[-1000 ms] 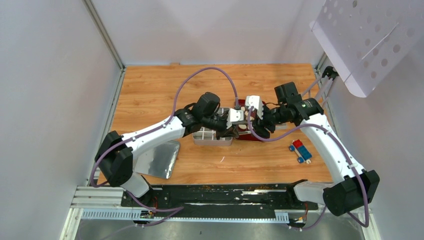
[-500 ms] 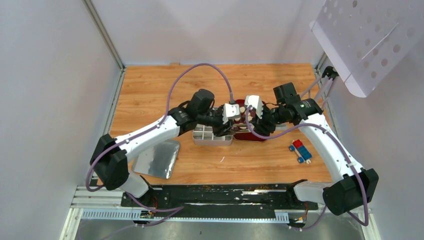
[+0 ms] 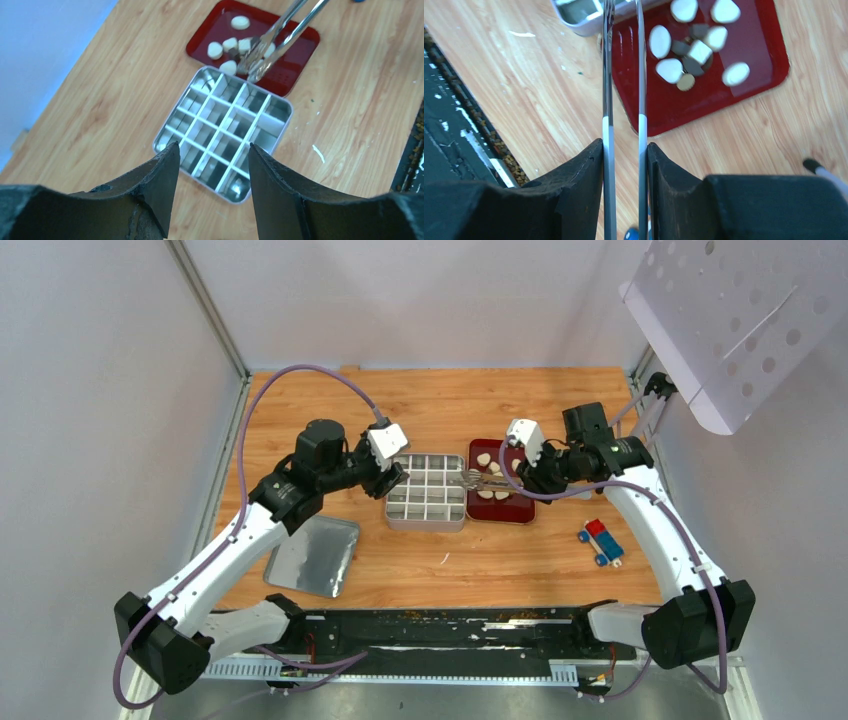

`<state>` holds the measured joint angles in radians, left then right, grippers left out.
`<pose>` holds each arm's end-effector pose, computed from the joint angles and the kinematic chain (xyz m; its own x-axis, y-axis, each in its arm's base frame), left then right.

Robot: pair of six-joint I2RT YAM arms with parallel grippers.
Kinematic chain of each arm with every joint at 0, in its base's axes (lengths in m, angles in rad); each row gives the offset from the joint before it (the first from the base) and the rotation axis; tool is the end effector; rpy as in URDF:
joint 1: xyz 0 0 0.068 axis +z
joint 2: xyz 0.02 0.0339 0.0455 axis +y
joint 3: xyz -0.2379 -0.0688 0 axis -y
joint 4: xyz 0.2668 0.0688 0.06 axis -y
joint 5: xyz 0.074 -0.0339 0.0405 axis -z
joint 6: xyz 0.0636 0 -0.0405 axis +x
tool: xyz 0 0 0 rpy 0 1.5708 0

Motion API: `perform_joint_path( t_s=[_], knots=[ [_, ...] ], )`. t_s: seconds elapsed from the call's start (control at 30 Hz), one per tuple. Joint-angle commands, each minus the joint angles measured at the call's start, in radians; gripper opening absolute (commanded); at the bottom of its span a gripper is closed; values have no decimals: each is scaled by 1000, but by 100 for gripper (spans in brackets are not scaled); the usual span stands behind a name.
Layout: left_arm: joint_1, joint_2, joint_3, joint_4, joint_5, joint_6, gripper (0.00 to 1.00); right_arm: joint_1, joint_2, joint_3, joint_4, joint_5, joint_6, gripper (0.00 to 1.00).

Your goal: Pack the chocolate

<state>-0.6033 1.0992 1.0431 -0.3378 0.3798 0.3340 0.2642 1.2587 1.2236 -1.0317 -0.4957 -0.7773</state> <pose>0.2374 -0.1922 0.3193 -0.0334 0.3928 -0.9190 0.8677 0.4676 0.1683 0.2609 0.1019 0.2767 -0.2859 -0.7165 -0.6364 -0.9146 0.4021 -0.0418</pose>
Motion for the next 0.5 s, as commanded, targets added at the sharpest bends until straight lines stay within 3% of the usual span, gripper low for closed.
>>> perform_joint_path(
  t_s=[0.0, 0.2, 0.47],
  knots=[
    [56, -49, -32, -30, -101, -83, 61, -68, 10, 43, 27, 80, 56, 35],
    [150, -62, -73, -33, -140, -108, 61, -177, 114, 121, 31, 121, 125, 35],
    [183, -97, -128, -10, -151, -162, 61, -244, 176, 129, 66, 192, 254, 37]
  ],
)
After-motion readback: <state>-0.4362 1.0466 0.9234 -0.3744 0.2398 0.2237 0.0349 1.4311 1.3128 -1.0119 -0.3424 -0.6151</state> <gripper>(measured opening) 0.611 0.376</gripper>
